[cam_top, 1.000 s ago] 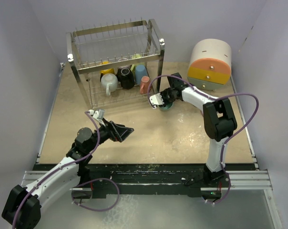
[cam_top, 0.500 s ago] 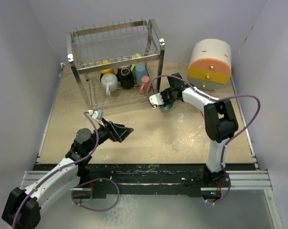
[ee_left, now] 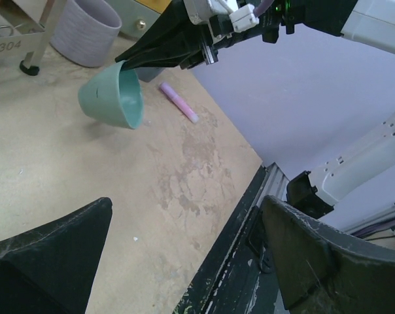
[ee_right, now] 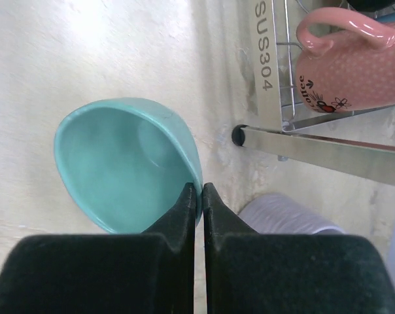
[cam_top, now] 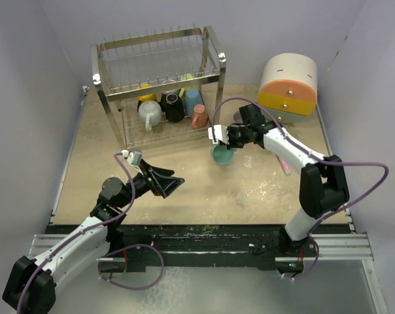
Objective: Load the cups into the dish rack
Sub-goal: Pick up the cup at the center of the board, then turn the cup upside down in the dish rack.
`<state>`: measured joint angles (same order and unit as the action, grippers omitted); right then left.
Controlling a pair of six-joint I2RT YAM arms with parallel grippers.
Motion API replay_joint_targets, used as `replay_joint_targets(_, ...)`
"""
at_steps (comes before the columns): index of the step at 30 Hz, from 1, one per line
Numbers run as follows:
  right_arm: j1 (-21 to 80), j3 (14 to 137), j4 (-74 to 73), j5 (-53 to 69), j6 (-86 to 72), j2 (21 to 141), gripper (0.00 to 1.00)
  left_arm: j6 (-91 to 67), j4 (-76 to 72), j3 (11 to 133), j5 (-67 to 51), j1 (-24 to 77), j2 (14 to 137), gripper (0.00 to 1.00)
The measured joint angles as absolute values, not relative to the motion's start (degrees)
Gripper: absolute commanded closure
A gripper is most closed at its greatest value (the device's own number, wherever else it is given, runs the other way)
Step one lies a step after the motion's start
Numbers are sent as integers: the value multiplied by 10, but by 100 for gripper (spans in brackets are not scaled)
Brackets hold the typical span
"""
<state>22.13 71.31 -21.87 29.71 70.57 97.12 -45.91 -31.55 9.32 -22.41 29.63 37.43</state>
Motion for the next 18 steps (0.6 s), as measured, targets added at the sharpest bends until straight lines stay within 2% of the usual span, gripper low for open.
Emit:
replay_joint_targets(10,220,666,-202,359,499,887,100,-472,-418,76,-274,296,392,0)
replay_joint_targets(18,159,637,-136,502,246,834,100,-500,-540,50,-288,298,421,1)
